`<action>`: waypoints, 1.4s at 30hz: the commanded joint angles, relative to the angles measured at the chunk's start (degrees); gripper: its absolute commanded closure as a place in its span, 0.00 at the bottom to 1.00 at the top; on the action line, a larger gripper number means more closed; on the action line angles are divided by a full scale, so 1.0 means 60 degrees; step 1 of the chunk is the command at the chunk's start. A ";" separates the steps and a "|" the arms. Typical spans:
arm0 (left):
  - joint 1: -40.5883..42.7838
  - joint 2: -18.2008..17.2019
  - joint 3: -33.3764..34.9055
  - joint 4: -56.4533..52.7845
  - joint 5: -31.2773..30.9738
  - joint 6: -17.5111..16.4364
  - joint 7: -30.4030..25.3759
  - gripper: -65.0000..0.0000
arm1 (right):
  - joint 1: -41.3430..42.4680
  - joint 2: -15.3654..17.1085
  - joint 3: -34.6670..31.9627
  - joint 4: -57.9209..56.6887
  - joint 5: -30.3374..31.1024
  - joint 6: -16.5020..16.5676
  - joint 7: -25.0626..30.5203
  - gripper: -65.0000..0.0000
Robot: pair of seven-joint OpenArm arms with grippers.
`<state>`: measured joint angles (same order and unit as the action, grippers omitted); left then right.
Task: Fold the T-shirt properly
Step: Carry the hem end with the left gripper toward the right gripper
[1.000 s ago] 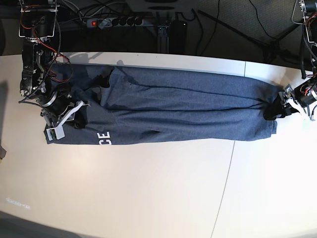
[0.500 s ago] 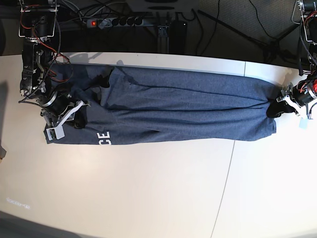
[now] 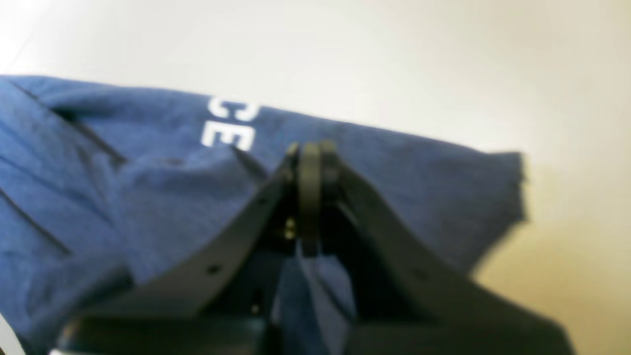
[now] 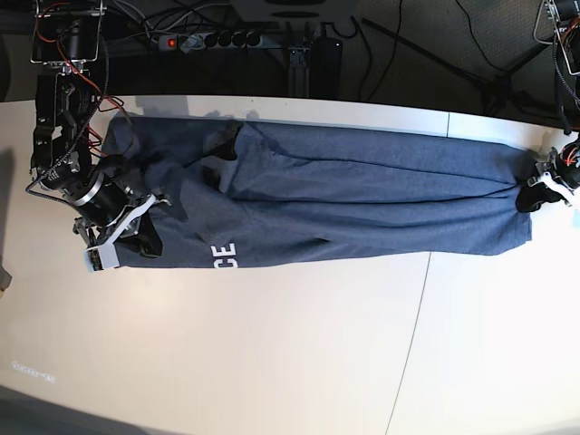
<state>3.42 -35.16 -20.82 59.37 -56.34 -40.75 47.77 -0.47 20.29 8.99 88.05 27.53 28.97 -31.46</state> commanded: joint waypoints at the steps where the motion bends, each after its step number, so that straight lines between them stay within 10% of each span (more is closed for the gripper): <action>1: -0.0117 -0.0372 -0.0229 0.0109 -0.0135 0.0125 -0.0175 1.00 | 0.0131 0.0131 0.0073 0.0229 0.0131 0.0714 0.0193 1.00; 15: 0.0350 -0.0994 -0.0444 0.2382 -0.0412 0.0125 0.0965 1.00 | 0.0127 0.0102 0.0073 0.0270 0.0120 0.0714 -0.0011 1.00; 25: 0.1388 0.0452 0.1045 0.8393 0.1676 0.0125 0.0739 1.00 | 0.0127 0.0080 0.0069 0.0270 0.0120 0.0714 -0.0011 1.00; 42: 0.0557 0.2998 0.4860 0.7705 0.5479 0.0867 -0.0459 1.00 | 0.0124 0.0084 0.0069 0.0270 -0.0007 0.0714 -0.0160 1.00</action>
<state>7.64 -16.88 8.62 104.66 -22.79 -36.21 46.39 -0.47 20.01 8.99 88.66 26.72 28.97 -33.65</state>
